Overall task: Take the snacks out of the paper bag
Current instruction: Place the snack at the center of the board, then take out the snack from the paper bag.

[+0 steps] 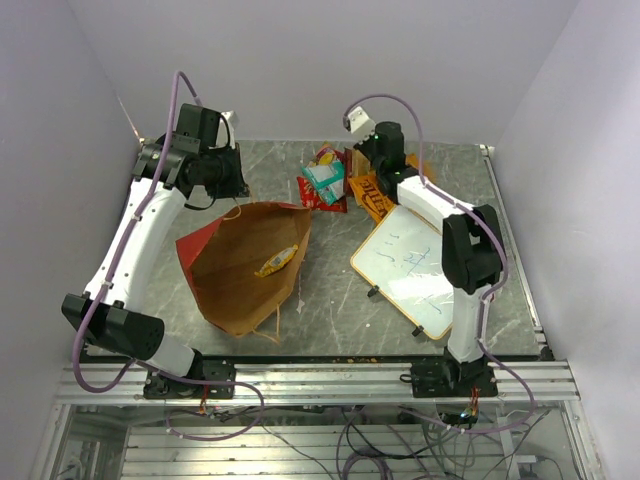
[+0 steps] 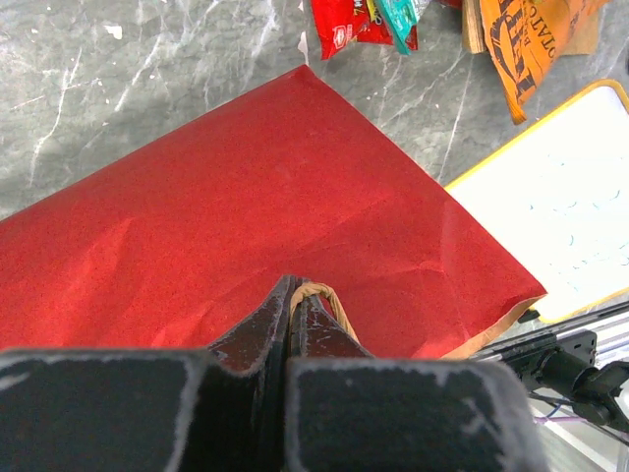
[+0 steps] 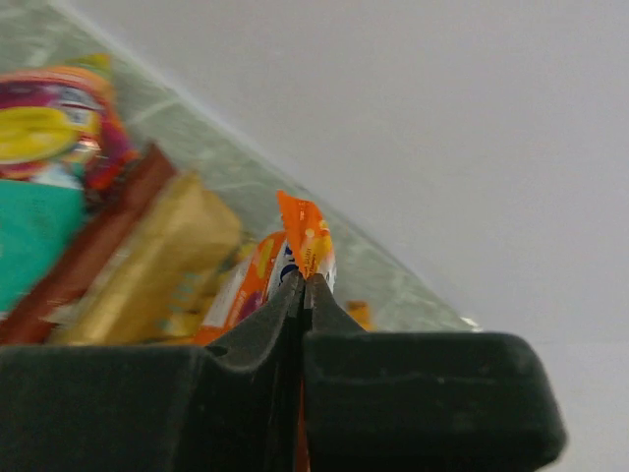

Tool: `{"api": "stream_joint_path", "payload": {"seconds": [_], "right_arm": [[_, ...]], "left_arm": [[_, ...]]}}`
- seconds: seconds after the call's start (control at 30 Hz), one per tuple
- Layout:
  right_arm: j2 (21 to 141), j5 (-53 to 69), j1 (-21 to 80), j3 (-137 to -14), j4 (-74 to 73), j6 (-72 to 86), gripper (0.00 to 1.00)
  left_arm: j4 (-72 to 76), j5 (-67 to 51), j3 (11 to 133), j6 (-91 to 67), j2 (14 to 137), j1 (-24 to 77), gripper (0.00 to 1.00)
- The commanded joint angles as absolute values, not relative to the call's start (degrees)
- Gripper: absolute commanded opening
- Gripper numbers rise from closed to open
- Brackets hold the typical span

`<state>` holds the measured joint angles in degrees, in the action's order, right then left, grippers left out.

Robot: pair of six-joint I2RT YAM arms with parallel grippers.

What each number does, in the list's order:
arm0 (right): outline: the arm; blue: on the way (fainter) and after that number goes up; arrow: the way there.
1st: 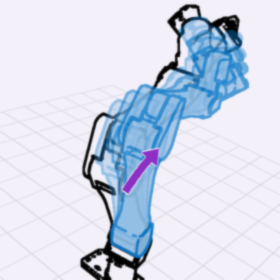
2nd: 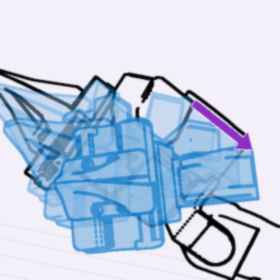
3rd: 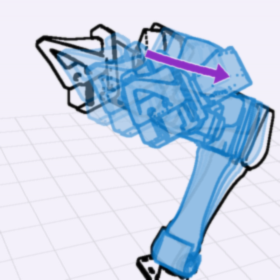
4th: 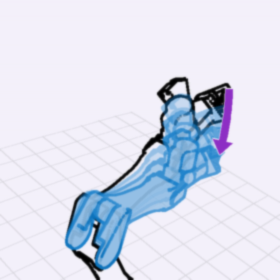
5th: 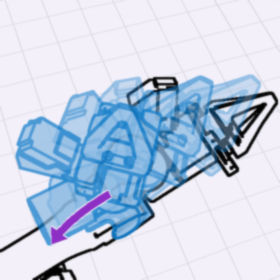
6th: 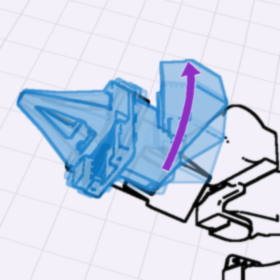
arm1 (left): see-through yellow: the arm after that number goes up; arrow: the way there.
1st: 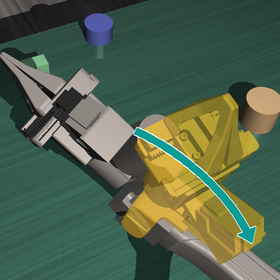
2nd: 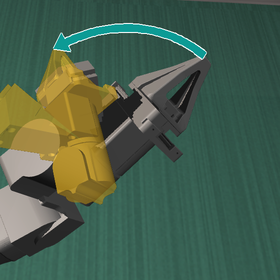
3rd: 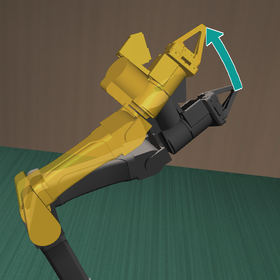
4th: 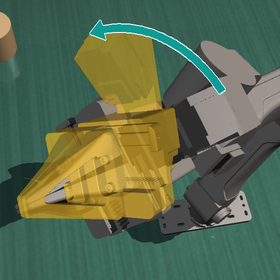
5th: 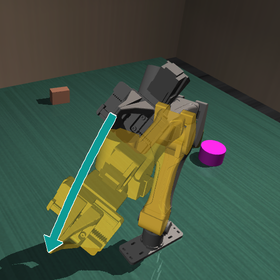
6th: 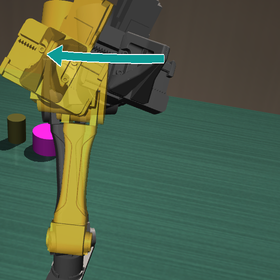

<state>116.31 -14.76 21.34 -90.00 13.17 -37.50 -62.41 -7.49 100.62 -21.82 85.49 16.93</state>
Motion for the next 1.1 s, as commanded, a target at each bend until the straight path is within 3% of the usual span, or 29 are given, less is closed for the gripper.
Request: {"api": "stream_joint_path", "payload": {"seconds": [0.0, 0.13, 0.27, 0.4, 0.63, 0.73, 0.93, 1.07], "right_arm": [[120.84, -9.84, 23.25, -91.36, 11.52, -25.82, 0.00], [122.67, -5.39, 24.37, -92.70, 10.75, -18.98, 0.03], [122.78, -5.78, 24.61, -93.65, 9.40, -13.66, 0.38], [118.26, -4.45, 24.61, -92.64, 7.30, -13.25, 0.52], [102.74, 0.70, 25.02, -81.28, 5.89, -9.25, 0.58], [96.34, 6.07, 27.03, -74.56, 4.97, -7.67, 0.67], [85.27, 3.79, 36.25, -67.92, -0.37, -6.97, 0.69], [77.66, 11.92, 40.05, -66.39, -3.93, -4.26, 0.69]], "left_arm": [[-62.28, -6.65, 101.39, -21.49, 85.37, 16.39, 0.07], [-61.89, -7.13, 100.77, -22.00, 85.16, 16.29, 0.07], [-61.62, -8.02, 100.06, -22.56, 84.80, 16.30, 0.07], [-60.74, -9.65, 98.92, -23.21, 84.29, 16.31, 0.07], [-56.82, -17.44, 94.93, -27.01, 83.72, 16.26, 0.07], [-54.83, -22.06, 91.38, -29.23, 82.47, 16.26, 0.07], [-50.43, -29.49, 85.66, -34.43, 78.52, 16.26, 0.07], [-47.72, -33.88, 82.49, -37.39, 76.59, 16.24, 0.07]]}}
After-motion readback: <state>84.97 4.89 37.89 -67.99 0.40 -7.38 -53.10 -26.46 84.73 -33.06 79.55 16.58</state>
